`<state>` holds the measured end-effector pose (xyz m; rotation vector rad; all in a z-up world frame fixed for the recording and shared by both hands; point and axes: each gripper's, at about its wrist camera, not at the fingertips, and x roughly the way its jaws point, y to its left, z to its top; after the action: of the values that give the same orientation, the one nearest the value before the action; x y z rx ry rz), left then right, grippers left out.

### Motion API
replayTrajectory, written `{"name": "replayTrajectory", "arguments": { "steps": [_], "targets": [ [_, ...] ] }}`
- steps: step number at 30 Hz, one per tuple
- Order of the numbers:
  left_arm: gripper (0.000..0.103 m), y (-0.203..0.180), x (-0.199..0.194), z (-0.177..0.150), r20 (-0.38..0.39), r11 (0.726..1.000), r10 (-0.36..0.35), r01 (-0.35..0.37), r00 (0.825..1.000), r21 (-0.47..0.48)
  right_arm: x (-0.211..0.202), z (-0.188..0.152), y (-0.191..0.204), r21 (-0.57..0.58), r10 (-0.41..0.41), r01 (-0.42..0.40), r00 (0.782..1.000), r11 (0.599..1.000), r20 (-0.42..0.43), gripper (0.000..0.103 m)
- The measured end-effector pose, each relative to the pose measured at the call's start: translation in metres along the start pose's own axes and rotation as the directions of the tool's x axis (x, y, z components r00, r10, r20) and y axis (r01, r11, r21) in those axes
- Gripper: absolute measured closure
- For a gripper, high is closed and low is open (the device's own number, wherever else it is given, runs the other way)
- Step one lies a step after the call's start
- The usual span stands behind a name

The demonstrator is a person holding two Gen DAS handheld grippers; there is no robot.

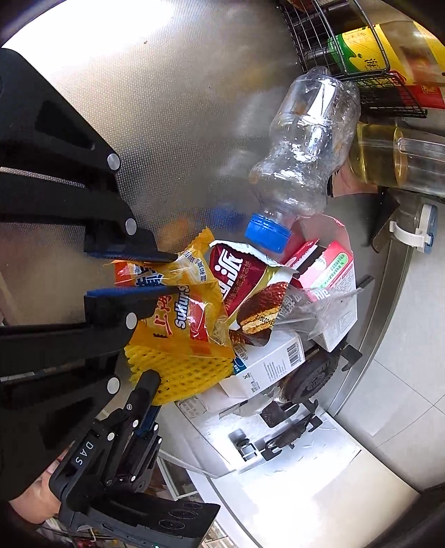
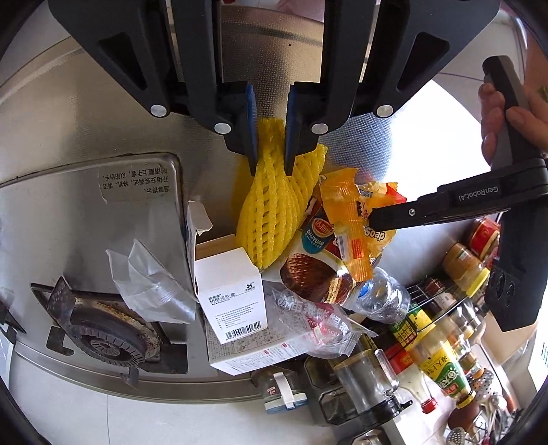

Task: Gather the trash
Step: 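Carry the wrapper and foam net down over the black bin and open both tools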

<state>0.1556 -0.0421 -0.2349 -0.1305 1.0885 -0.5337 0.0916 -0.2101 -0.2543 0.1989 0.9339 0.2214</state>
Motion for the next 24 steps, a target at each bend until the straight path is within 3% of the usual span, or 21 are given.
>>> {"name": "replayTrajectory", "arguments": {
  "steps": [5, 13, 24],
  "targets": [
    [0.099, -0.007, -0.011, -0.009, 0.02, 1.0, 0.002, -0.002, 1.0, -0.006, -0.012, -0.006, 0.001, -0.008, 0.007, -0.007, 1.0, 1.0, 0.022, 0.089],
    [0.099, -0.018, -0.047, -0.029, 0.079, 0.999, 0.032, -0.031, 0.996, -0.02, -0.04, -0.021, 0.008, -0.049, 0.039, -0.036, 0.998, 0.998, 0.053, 0.09],
    [0.099, -0.037, -0.093, -0.092, 0.122, 0.996, 0.068, -0.061, 0.99, -0.064, -0.081, -0.067, 0.021, -0.099, 0.091, -0.084, 0.994, 0.991, 0.062, 0.09]
  ]
}}
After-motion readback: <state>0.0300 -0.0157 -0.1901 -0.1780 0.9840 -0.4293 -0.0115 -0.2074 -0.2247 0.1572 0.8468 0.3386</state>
